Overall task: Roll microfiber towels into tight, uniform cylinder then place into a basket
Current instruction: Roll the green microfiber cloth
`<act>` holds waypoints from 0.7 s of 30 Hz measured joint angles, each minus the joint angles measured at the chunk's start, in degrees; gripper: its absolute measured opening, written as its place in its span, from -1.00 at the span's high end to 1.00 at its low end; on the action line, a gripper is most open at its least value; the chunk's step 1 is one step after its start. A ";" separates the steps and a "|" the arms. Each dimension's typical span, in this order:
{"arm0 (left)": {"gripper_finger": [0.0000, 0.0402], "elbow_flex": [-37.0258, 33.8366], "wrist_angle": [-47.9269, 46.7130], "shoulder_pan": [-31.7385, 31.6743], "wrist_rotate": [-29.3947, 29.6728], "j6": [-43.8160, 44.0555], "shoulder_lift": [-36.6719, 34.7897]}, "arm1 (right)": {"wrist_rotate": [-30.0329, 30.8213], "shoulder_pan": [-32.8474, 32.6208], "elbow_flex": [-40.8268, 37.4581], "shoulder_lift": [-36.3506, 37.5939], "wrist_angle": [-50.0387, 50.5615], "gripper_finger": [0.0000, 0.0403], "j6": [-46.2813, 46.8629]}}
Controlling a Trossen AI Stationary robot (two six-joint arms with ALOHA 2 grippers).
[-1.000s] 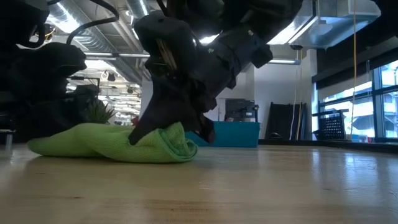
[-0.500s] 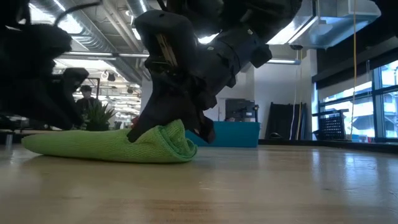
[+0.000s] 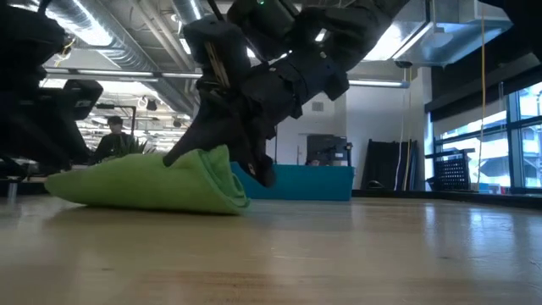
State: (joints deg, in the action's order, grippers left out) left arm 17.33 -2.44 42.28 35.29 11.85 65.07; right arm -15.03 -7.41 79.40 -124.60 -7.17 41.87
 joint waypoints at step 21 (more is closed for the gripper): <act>0.60 0.10 -1.04 -2.55 1.61 4.88 6.19 | -1.62 0.49 0.02 0.00 -2.73 0.93 1.40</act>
State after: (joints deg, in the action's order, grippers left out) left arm 17.43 -3.48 39.73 36.90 16.73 71.26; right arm -16.64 -6.92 79.42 -124.60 -9.90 43.27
